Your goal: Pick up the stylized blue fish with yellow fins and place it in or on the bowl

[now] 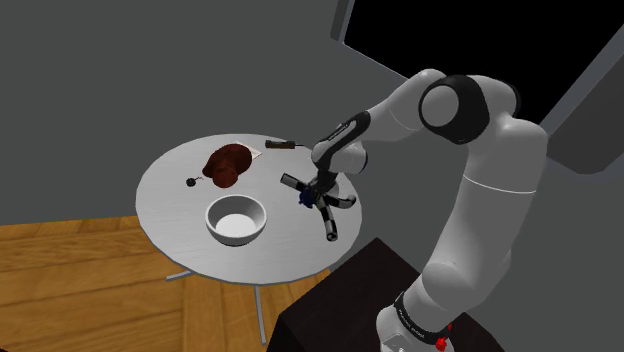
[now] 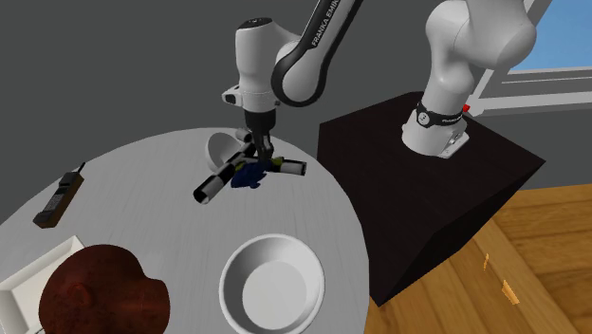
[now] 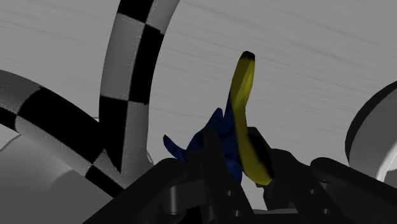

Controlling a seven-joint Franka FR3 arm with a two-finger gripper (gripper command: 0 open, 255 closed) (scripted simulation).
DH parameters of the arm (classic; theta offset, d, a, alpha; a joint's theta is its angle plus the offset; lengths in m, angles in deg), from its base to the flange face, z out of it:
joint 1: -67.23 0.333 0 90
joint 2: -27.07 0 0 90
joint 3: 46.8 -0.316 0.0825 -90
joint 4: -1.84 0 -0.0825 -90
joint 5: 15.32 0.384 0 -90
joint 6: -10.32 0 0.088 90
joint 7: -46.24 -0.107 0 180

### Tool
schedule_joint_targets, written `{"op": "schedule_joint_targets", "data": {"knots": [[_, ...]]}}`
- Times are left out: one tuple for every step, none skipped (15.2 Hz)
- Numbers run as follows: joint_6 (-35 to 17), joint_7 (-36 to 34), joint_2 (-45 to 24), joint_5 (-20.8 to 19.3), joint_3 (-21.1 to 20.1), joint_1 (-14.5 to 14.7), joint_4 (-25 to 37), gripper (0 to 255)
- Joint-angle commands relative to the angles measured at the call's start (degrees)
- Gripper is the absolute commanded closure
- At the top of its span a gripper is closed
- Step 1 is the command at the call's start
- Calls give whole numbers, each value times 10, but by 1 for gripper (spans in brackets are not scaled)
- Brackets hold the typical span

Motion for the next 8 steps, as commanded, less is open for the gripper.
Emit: {"op": "schedule_joint_targets", "data": {"knots": [[13, -8, 17, -9, 6, 4, -3, 255], [20, -11, 24, -13, 8, 5, -3, 255], [26, -15, 31, -17, 10, 7, -3, 255], [33, -18, 38, -22, 12, 8, -4, 255], [40, -22, 45, -26, 14, 9, -4, 255], [46, -25, 52, -30, 16, 10, -3, 255], [53, -29, 59, -34, 17, 11, -3, 255], [60, -32, 65, -38, 19, 12, -3, 255]]}}
